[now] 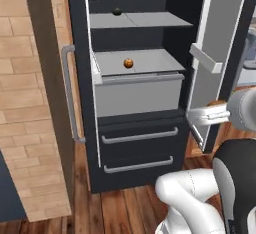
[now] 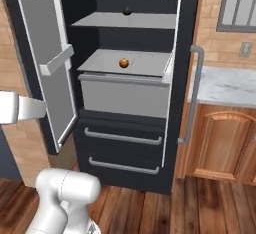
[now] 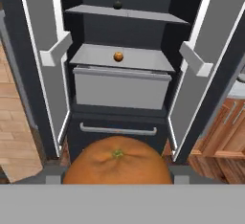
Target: Pick up the orange and tangerine from the fridge and place one fruit on each plate on the dining counter.
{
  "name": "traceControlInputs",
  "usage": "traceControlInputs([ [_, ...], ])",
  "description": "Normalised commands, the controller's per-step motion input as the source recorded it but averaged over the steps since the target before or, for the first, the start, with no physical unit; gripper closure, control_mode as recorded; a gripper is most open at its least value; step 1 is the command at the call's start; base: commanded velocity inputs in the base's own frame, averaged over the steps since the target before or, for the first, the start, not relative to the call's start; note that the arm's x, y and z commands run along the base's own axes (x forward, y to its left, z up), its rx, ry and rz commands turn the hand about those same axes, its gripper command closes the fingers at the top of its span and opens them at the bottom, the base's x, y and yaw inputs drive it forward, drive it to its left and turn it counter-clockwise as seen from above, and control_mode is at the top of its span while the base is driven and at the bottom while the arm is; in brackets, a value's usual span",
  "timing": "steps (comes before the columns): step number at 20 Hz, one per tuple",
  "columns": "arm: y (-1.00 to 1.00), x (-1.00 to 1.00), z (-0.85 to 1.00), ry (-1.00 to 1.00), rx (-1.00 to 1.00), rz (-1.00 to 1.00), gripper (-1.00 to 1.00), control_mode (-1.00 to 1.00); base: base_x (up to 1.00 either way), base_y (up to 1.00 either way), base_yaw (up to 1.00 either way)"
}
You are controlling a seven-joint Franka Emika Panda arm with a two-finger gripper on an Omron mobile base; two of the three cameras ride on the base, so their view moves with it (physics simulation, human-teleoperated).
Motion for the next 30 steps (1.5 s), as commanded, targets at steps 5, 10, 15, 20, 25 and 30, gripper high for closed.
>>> traceControlInputs([
  [5, 0.0, 0.0, 0.0, 0.0, 0.0, 0.0, 1.0, 1.0, -0.78, 0.44, 0.05],
  [10, 0.0, 0.0, 0.0, 0.0, 0.0, 0.0, 1.0, 1.0, 0.01, 0.04, -0.69],
  [15, 0.0, 0.0, 0.0, 0.0, 0.0, 0.0, 1.0, 1.0, 0.0, 0.01, -1.0],
  [20, 0.0, 0.0, 0.0, 0.0, 0.0, 0.0, 1.0, 1.0, 0.0, 0.08, -1.0],
  [25, 0.0, 0.0, 0.0, 0.0, 0.0, 0.0, 1.0, 1.0, 0.0, 0.11, -1.0],
  [30, 0.0, 0.0, 0.0, 0.0, 0.0, 0.0, 1.0, 1.0, 0.0, 0.11, -1.0],
])
